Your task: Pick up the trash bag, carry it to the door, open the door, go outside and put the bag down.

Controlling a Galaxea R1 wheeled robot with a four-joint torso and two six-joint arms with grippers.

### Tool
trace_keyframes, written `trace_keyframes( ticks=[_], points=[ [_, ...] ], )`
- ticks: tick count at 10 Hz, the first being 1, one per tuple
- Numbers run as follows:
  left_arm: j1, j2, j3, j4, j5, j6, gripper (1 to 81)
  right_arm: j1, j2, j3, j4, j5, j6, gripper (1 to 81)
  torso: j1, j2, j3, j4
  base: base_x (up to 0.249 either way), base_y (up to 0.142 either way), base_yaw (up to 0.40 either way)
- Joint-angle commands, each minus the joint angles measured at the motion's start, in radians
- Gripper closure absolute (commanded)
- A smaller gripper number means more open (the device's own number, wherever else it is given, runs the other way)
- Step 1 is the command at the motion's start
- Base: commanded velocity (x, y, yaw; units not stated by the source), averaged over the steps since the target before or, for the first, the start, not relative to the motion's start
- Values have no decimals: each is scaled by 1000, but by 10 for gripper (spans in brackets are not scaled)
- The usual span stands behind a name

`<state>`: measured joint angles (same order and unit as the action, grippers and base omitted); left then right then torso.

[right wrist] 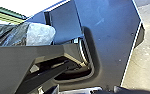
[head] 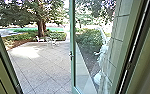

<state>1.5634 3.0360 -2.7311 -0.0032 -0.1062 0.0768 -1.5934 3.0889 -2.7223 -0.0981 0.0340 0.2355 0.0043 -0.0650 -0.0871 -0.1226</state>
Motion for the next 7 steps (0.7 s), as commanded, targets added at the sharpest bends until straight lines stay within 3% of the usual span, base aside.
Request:
trace_keyframes(
  ticks=[1, 7],
  points=[
    [-39, 0, 4, 11, 51, 3, 811, 36, 15, 9, -9, -52, -7, 10, 0, 0, 0, 0, 79, 0, 0],
    [-39, 0, 4, 12, 51, 3, 811, 34, 13, 9, -9, -48, -6, 10, 0, 0, 0, 0, 82, 0, 0]
  ],
)
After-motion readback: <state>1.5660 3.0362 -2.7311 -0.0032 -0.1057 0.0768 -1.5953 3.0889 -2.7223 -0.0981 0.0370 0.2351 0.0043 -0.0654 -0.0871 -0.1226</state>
